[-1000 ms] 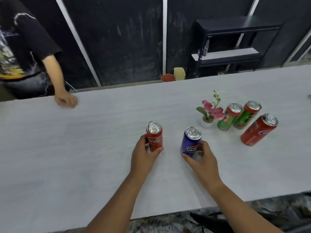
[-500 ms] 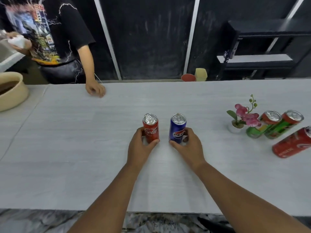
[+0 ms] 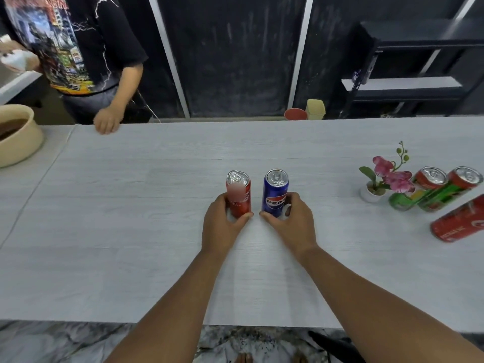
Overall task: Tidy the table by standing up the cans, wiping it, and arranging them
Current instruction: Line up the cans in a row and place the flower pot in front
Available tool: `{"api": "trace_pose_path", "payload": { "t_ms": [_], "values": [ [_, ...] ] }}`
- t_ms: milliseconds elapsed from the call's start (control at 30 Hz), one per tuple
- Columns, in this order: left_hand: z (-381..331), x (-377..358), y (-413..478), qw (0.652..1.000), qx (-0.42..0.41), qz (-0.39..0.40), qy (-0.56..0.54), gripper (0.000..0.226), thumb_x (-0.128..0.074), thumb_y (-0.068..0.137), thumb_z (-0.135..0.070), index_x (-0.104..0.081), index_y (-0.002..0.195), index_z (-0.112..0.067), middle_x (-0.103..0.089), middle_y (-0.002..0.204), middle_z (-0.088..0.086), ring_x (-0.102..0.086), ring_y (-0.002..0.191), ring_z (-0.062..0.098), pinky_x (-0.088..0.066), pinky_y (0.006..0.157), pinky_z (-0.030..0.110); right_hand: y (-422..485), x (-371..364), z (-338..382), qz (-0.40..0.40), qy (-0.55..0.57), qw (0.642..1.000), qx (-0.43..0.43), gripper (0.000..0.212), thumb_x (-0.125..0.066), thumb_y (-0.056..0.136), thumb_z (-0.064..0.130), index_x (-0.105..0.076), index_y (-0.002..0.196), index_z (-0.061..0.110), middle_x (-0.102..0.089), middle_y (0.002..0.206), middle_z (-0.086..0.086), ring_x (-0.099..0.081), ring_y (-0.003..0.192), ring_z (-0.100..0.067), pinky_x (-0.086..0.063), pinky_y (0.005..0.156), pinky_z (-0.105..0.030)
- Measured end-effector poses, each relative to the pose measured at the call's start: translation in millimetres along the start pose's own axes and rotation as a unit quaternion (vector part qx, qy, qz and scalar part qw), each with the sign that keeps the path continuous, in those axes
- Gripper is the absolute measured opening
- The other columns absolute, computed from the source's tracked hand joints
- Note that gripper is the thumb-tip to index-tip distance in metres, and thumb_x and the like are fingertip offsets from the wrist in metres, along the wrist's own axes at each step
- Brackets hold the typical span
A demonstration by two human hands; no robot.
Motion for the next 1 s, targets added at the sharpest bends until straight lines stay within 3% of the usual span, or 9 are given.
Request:
{"api": "trace_pose_path", "payload": {
  "t_ms": [200,233,300,367,433,500,633,767,1000],
  "values": [
    [1,1,1,1.0,-0.013,0.0,0.026,0.062,-0.09,0.076,-0.058,-0.043,0.117,-0.058,-0.058,0.109,-0.033,-0.061,0.109,0.005,-0.05,0.088,0.022,0,-3,0,0.003,-0.016,1.0,0.004,0.078,-0.091,0.069,0.063,-0.057,0.131,0.029,-0.065,0.116,0.012,-0.062,0.106,-0.015,-0.057,0.096,-0.045],
    [2,0,-2,0.999,-0.017,0.002,0.031,0.061,-0.091,0.077,-0.054,-0.047,0.12,-0.053,-0.061,0.115,-0.03,-0.061,0.115,0.007,-0.052,0.092,0.025,-2,-2,-1,0.007,-0.017,1.0,0.0,0.083,-0.091,0.069,0.061,-0.055,0.136,0.028,-0.063,0.119,0.011,-0.059,0.111,-0.015,-0.055,0.099,-0.045],
    [6,-2,-13,1.0,0.003,0.013,0.028,0.076,-0.089,0.083,-0.05,-0.05,0.146,-0.035,-0.062,0.144,-0.012,-0.056,0.136,0.014,-0.051,0.111,0.034,-9,1,-4,0.011,-0.025,1.0,-0.005,0.094,-0.091,0.072,0.06,-0.049,0.148,0.026,-0.061,0.128,0.007,-0.054,0.122,-0.015,-0.051,0.108,-0.042],
    [11,-3,-34,0.998,0.043,0.009,0.047,0.096,-0.083,0.09,-0.052,-0.032,0.166,-0.022,-0.045,0.167,-0.001,-0.041,0.154,0.017,-0.039,0.122,0.032,-22,10,-8,-0.001,-0.052,0.999,0.005,0.097,-0.088,0.076,0.06,-0.044,0.156,0.025,-0.061,0.135,0.004,-0.05,0.128,-0.015,-0.044,0.113,-0.038],
    [11,-3,-61,0.994,0.031,-0.003,0.106,0.094,-0.071,0.097,-0.056,-0.023,0.17,-0.021,-0.034,0.174,0.001,-0.033,0.16,0.018,-0.032,0.123,0.028,-40,23,-13,-0.018,-0.096,0.995,0.033,0.089,-0.082,0.082,0.06,-0.045,0.155,0.024,-0.061,0.139,0.004,-0.049,0.132,-0.015,-0.04,0.115,-0.037],
    [7,-5,-88,0.986,-0.02,-0.01,0.166,0.085,-0.061,0.102,-0.057,-0.026,0.168,-0.018,-0.034,0.174,0.003,-0.032,0.161,0.02,-0.033,0.126,0.033,-60,36,-22,-0.023,-0.131,0.99,0.053,0.08,-0.078,0.087,0.06,-0.051,0.153,0.022,-0.06,0.144,0.003,-0.05,0.137,-0.018,-0.04,0.118,-0.041],
    [-9,-28,-126,0.966,-0.129,0.045,0.217,0.059,-0.051,0.107,-0.053,-0.053,0.154,-0.017,-0.047,0.166,0.004,-0.035,0.16,0.023,-0.034,0.131,0.045,-92,63,-45,-0.024,-0.162,0.985,0.054,0.068,-0.077,0.091,0.054,-0.06,0.146,0.017,-0.061,0.148,-0.002,-0.053,0.142,-0.024,-0.043,0.119,-0.049],
    [-42,-70,-144,0.956,-0.209,0.121,0.166,0.045,-0.053,0.108,-0.045,-0.058,0.148,-0.027,-0.048,0.163,-0.007,-0.034,0.16,0.013,-0.037,0.129,0.038,-111,97,-64,-0.056,-0.159,0.985,0.017,0.059,-0.08,0.092,0.043,-0.065,0.142,0.015,-0.064,0.145,-0.004,-0.055,0.14,-0.028,-0.043,0.118,-0.053],
    [-112,-152,-146,0.931,-0.285,0.207,0.09,0.042,-0.06,0.107,-0.033,-0.062,0.147,-0.022,-0.054,0.159,-0.003,-0.041,0.155,0.016,-0.037,0.128,0.038,-118,175,-110,-0.129,-0.104,0.982,-0.095,0.058,-0.072,0.099,0.038,-0.055,0.149,0.015,-0.056,0.15,-0.005,-0.046,0.143,-0.024,-0.04,0.122,-0.048]
  ]
}}
Point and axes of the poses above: each hand's wrist, its own y-axis towards the middle knuckle, its own x-axis out of the back of the hand, z = x × y, the point moved 6 cm from there along y, towards the middle knuckle
